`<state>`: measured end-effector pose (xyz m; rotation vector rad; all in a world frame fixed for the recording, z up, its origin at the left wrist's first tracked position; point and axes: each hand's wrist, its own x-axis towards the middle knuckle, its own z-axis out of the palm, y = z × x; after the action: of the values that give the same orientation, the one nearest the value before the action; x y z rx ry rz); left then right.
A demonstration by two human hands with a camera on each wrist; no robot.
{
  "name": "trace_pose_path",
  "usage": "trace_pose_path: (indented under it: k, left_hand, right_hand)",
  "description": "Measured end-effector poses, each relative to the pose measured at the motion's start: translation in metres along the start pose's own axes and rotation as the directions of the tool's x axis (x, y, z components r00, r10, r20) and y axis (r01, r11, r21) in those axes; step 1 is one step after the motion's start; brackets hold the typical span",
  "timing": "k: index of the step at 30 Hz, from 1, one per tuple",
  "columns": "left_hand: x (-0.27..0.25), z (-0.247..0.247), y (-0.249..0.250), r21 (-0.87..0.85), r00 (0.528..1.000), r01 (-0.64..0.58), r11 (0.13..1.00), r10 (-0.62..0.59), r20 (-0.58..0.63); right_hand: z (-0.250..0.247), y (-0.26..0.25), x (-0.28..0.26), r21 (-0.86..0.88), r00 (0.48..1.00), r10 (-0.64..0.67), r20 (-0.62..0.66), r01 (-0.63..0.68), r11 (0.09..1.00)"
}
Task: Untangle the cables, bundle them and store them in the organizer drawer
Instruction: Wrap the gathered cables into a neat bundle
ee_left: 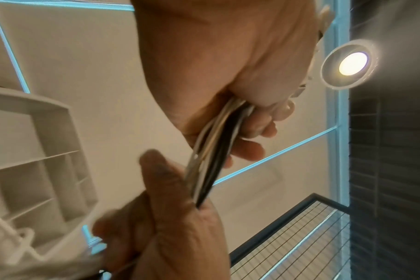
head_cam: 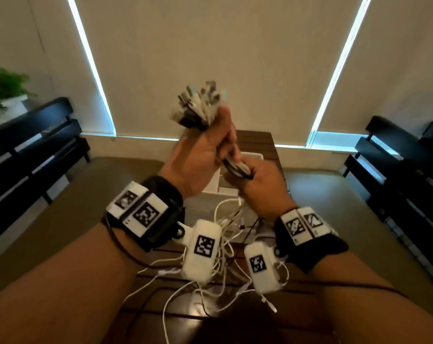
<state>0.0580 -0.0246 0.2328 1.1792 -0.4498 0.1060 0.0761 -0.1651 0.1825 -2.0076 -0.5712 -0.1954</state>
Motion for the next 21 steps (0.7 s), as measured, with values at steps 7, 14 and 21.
trace_pose_path:
  k: [7, 14, 21]
  left_hand:
    - [0.038, 0.036, 0.072, -0.210, 0.985, -0.169, 0.963, 0.175, 0.009]
    - [0.055, 0.047, 0.073, -0.093, 0.995, -0.081, 0.992, 0.076, -0.063]
    - [0.061, 0.051, 0.097, -0.037, 0.991, -0.132, 0.991, 0.133, 0.019]
  right_hand:
    - [-0.057, -0.060, 0.036, -0.097, 0.946, -0.240, -0.216, 0.224, 0.970]
    - [-0.014, 0.010, 0.000, 0.289, 0.996, 0.079, 0.031, -0.085, 0.954]
    - [-0.029, 0.032, 0.004, 0.159, 0.980, 0.196, -0.024, -0.190, 0.969]
